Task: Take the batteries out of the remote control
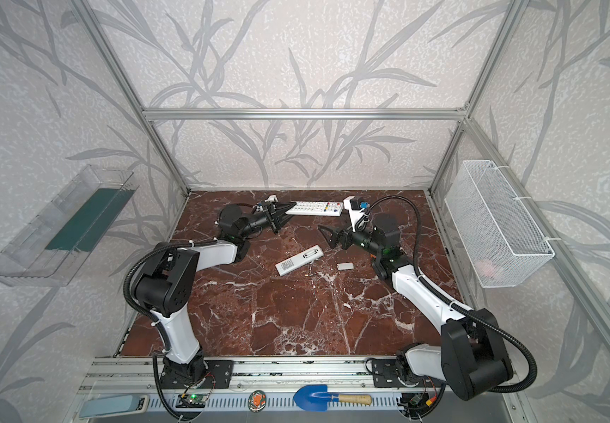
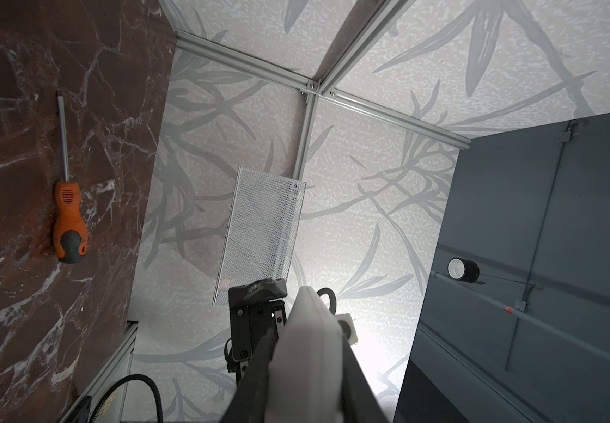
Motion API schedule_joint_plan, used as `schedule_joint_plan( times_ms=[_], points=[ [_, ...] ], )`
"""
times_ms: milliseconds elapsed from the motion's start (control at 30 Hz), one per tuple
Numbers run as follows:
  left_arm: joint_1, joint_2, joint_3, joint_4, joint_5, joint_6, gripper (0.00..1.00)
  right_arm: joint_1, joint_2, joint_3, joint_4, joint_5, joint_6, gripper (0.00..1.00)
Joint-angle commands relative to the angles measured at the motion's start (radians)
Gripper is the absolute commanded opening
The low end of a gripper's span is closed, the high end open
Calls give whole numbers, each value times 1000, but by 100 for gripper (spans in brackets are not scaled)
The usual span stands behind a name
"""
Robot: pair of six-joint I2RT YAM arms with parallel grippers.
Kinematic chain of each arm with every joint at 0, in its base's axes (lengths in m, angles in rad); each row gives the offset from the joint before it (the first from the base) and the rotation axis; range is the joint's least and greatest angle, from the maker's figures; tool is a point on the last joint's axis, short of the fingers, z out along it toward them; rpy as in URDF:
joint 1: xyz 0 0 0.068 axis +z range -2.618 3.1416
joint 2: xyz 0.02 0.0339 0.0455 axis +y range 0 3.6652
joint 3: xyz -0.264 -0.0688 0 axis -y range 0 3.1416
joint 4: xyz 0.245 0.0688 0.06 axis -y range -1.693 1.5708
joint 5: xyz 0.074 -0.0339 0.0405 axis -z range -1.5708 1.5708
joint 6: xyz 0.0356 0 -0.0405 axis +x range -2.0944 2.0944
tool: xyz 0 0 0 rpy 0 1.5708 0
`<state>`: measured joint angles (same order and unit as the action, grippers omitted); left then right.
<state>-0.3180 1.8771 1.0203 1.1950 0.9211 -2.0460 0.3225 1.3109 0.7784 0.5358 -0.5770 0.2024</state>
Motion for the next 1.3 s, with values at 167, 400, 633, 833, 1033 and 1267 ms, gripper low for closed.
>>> schedule_joint_plan(
  times_ms=[167, 400, 633, 833, 1033, 1267],
  points=[
    [-50, -38, 26, 126, -8, -191, 4, -7, 73, 86, 272, -74, 24, 92],
    [-90, 1, 61, 173, -37, -220, 3, -7, 62, 114, 274, -101, 39, 85],
    [-104, 4, 75, 158, -37, -212, 3, -16, 5, 94, 216, -95, 24, 56],
    [-113, 4, 62, 127, -25, -190, 6, -20, -36, 78, 216, -76, 28, 36],
    [-110, 1, 54, 111, -2, -155, 51, -22, -71, 77, 120, -31, 35, 34],
    [-45, -77, -26, -145, 52, 114, 99, -23, -180, 129, -284, 91, -43, 34]
  ],
)
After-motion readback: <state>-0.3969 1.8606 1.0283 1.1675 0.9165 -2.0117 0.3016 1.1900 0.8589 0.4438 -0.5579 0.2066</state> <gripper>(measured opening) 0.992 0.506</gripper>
